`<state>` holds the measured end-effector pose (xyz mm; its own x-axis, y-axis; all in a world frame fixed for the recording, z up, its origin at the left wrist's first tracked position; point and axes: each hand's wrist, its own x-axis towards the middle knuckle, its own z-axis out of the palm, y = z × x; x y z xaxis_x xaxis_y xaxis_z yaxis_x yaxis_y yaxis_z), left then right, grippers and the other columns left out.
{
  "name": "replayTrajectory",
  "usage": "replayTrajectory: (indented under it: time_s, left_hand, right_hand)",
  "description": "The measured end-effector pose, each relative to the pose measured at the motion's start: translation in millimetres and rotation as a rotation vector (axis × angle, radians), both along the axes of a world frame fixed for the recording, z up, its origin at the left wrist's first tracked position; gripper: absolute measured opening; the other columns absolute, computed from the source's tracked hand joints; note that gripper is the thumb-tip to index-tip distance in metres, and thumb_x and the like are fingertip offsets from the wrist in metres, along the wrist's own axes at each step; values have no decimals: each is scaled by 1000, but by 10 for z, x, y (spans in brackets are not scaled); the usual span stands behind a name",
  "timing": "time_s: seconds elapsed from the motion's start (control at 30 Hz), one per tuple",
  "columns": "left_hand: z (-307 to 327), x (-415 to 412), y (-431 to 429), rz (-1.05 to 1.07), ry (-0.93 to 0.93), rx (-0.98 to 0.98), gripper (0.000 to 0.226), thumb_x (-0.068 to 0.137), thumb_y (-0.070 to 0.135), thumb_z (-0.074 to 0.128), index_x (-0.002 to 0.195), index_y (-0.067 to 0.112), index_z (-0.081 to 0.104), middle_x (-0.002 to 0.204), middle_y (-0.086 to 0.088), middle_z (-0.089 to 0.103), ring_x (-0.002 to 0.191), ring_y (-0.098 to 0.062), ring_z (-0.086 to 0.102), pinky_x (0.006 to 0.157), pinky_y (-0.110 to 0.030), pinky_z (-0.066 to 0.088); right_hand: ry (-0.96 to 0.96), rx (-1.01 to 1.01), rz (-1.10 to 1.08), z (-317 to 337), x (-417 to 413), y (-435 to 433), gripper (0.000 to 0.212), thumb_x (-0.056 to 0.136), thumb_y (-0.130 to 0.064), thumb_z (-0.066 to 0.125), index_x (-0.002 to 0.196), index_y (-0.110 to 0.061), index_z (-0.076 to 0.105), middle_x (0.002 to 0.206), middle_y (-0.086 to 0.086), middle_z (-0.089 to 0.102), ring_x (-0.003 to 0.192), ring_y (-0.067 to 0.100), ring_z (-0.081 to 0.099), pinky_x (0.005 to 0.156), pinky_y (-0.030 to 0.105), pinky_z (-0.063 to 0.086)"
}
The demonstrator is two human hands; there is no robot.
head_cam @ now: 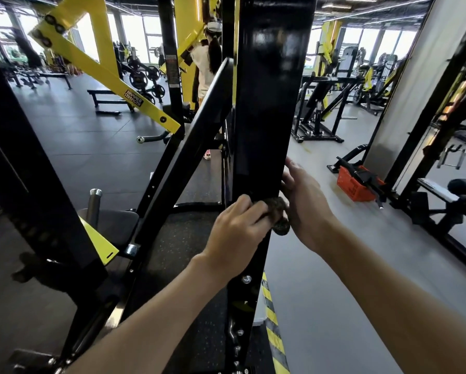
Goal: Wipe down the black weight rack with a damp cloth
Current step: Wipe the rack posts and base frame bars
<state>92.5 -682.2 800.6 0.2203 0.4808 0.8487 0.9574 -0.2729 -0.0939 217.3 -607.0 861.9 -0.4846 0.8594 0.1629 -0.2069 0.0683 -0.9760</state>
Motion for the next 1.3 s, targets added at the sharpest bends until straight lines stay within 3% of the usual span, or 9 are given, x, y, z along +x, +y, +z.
replayTrajectory:
  time_s: [0.1,0.27,0.43,0.67,0.8,0.97,1.1,1.23,1.3]
  left_hand:
    - [-140,-208,-140,25,-21,17,20,89,-4,63,99,6,77,96,-3,70,75,-21,47,65,-29,48]
    - [-193,100,-15,36,-82,-48,21,90,1,62,99,12,78,93,2,70,75,-21,50,63,-28,46]
    - [-332,-80,-155,81,-6,-88,22,93,3,64,109,13,76,96,0,68,77,-22,51,67,-31,50]
    - [-482,-74,-154,124,-29,-23,28,93,-4,60,114,9,74,106,-5,69,83,-24,52,74,-31,54]
    - [-664,-193,-144,116,-42,66,33,91,-9,60,116,8,73,111,-6,68,90,-27,52,87,-20,44]
    - [-1009,-180,29,127,-181,295,45,77,-20,66,113,7,73,110,-6,67,101,-28,55,95,-20,41]
    - [-1250,-209,134,108,-186,419,41,81,-15,61,114,8,72,112,-4,66,106,-23,55,99,-9,32]
    - [-1510,-222,195,117,-144,455,37,84,-11,66,114,9,71,115,-3,66,107,-25,58,98,-16,35]
    - [-1617,-199,245,130,-83,435,38,83,-11,67,115,10,71,114,-2,67,107,-24,57,97,-19,36]
  right_hand:
    - [-18,42,-12,-7,-7,-7,42,109,-31,24,141,-32,51,122,-7,67,118,9,58,90,28,43]
    - [-18,149,-41,1,-55,-97,42,107,-23,24,130,-26,59,96,-17,64,95,-1,58,77,20,47]
    - [0,173,46,-33,21,-48,40,108,-22,28,136,-30,55,125,-5,65,113,6,61,78,14,50]
    - [-98,242,104,-682,50,182,47,102,-47,29,146,-36,43,141,-7,55,131,10,51,112,43,39]
    - [-91,349,63,-1112,-69,238,44,103,-49,24,130,-38,56,131,-10,60,126,10,54,111,47,39]
    - [121,411,-34,-1329,-256,274,49,102,-47,26,126,-19,59,128,3,64,123,19,58,108,50,43]
    - [231,490,6,-1432,-327,293,43,106,-36,27,114,-13,62,116,13,68,111,29,64,96,47,54]
    - [254,506,30,-1507,-334,322,47,107,-36,24,118,-8,60,115,18,68,94,22,69,63,23,58]
    - [262,495,63,-1561,-314,272,50,107,-36,25,120,-1,58,106,19,68,81,18,66,55,21,55]
